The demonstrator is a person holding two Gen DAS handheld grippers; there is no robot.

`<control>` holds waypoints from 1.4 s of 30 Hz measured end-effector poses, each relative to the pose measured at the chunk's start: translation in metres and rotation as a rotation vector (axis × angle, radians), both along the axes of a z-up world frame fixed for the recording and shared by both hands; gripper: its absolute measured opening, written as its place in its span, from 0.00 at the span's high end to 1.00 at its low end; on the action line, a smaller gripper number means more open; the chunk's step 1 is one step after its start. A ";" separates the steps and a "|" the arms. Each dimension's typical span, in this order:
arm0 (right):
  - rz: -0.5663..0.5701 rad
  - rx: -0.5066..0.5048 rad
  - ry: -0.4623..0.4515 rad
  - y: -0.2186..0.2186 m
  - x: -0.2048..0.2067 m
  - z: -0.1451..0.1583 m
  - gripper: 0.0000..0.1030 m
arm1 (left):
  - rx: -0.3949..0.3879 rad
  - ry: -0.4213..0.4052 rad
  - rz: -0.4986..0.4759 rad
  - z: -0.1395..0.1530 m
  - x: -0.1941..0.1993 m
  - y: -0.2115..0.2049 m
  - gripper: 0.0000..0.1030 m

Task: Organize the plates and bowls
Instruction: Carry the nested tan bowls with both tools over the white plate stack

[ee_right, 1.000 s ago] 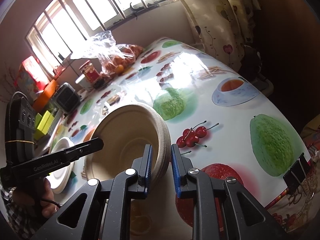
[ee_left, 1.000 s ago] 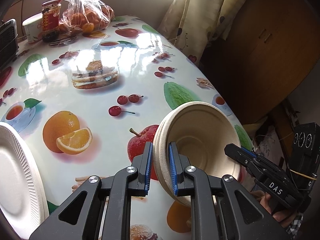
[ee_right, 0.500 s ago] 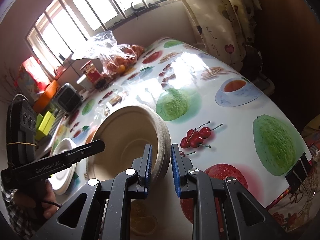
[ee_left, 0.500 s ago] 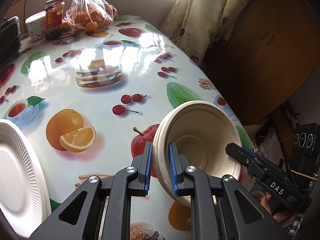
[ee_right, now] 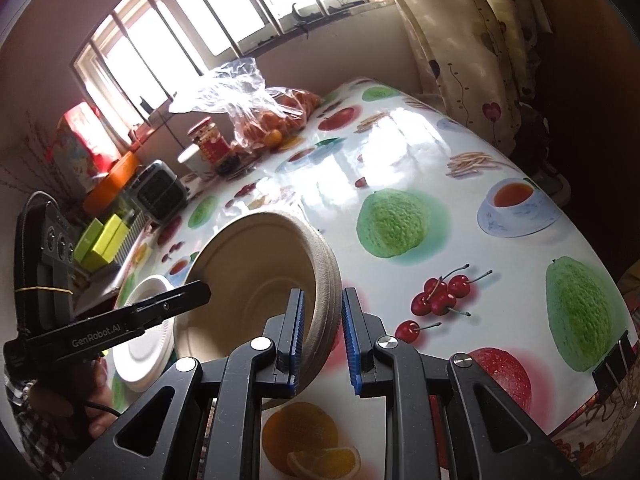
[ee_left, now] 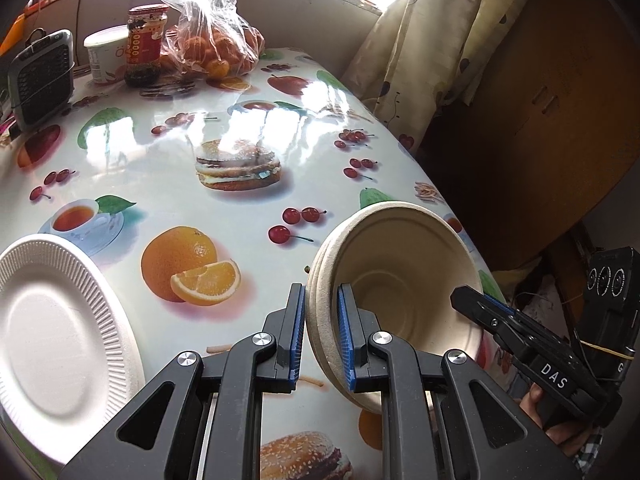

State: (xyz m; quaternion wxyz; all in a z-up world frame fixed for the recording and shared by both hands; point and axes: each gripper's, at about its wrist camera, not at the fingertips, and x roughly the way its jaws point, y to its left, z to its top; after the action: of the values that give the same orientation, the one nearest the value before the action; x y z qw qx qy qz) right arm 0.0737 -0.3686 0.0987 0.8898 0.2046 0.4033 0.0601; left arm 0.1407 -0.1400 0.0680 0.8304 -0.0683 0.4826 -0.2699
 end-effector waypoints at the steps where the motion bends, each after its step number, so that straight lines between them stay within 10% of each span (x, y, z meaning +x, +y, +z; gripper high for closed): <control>1: 0.007 0.000 -0.003 0.003 0.002 0.001 0.82 | 0.002 -0.002 0.007 0.001 0.000 0.003 0.84; 42: 0.336 0.044 0.003 0.147 0.063 0.010 0.82 | 0.042 -0.048 0.331 0.026 -0.009 0.154 0.84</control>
State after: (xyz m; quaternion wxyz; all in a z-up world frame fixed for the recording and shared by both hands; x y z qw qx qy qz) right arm 0.1363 -0.2211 0.1091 0.8620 0.1538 0.4318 0.2166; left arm 0.1319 0.0139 0.0939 0.8761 -0.1228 0.4503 -0.1209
